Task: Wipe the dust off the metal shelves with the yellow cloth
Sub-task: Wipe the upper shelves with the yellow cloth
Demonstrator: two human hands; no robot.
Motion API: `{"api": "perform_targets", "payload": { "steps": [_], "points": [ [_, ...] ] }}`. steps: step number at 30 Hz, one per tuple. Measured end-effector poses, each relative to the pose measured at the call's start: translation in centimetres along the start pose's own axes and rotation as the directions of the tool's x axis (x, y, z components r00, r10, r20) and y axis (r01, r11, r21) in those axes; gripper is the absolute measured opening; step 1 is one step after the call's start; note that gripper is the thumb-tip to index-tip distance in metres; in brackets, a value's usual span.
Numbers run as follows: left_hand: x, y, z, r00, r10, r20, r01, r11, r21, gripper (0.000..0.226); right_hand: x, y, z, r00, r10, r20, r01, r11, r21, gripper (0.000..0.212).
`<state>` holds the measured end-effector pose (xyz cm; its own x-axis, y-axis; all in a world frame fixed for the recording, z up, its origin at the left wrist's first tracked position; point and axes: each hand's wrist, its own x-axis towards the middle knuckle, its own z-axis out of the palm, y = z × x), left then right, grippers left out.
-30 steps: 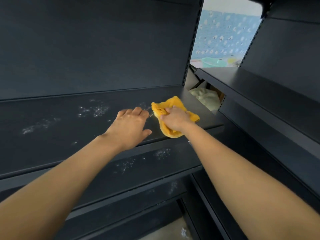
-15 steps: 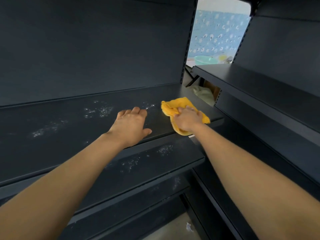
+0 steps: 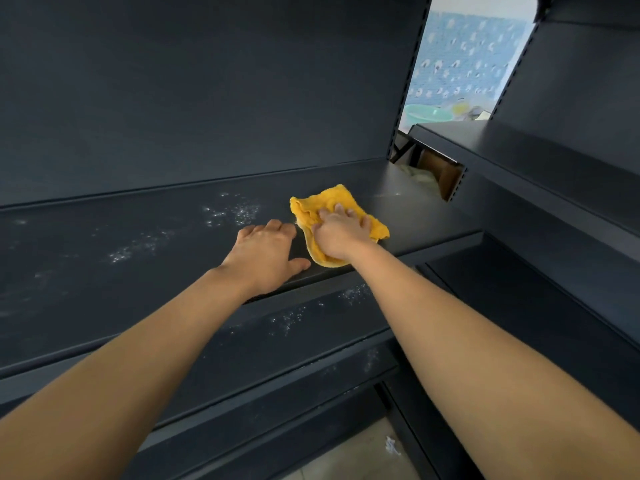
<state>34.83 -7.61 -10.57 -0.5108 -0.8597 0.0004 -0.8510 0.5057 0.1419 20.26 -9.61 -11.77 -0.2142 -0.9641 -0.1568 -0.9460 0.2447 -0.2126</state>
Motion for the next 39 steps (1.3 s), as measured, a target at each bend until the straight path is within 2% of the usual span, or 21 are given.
{"api": "perform_targets", "payload": {
  "steps": [10,15,22,24,27,31,39],
  "points": [
    [4.2,3.9,-0.4,0.996,0.087,-0.009,-0.087,0.996,0.020,0.056,0.8,7.8,-1.7,0.975,0.207,-0.079,-0.209,0.978,-0.009,0.054],
    [7.6,6.8,-0.2,0.994,0.112,0.000,-0.112,0.993,0.035,0.055,2.7,11.9,-2.8,0.961,0.264,-0.088,-0.263,0.965,0.021,0.054],
    [10.3,8.6,0.1,0.995,0.100,0.014,-0.100,0.995,0.013,0.051,6.0,15.1,-4.1,0.961,0.271,-0.049,-0.270,0.963,0.020,0.057],
    [11.3,7.8,0.3,1.000,0.012,-0.003,-0.012,1.000,-0.003,0.051,9.2,14.5,-4.5,0.981,0.196,0.005,-0.196,0.980,0.012,0.056],
    [11.0,7.1,-0.1,1.000,-0.002,-0.029,0.002,1.000,-0.004,0.053,10.0,13.3,-4.9,0.984,0.175,0.023,-0.175,0.985,0.003,0.057],
    [10.4,5.5,-0.4,0.994,-0.085,-0.075,0.085,0.996,-0.004,0.053,11.9,10.1,-4.5,0.999,0.030,0.040,-0.031,0.999,0.012,0.054],
    [7.7,3.2,-0.1,0.968,-0.230,-0.099,0.231,0.973,0.003,0.054,11.0,2.6,-2.0,0.971,-0.232,0.064,0.234,0.972,-0.032,0.050]
  ]
}}
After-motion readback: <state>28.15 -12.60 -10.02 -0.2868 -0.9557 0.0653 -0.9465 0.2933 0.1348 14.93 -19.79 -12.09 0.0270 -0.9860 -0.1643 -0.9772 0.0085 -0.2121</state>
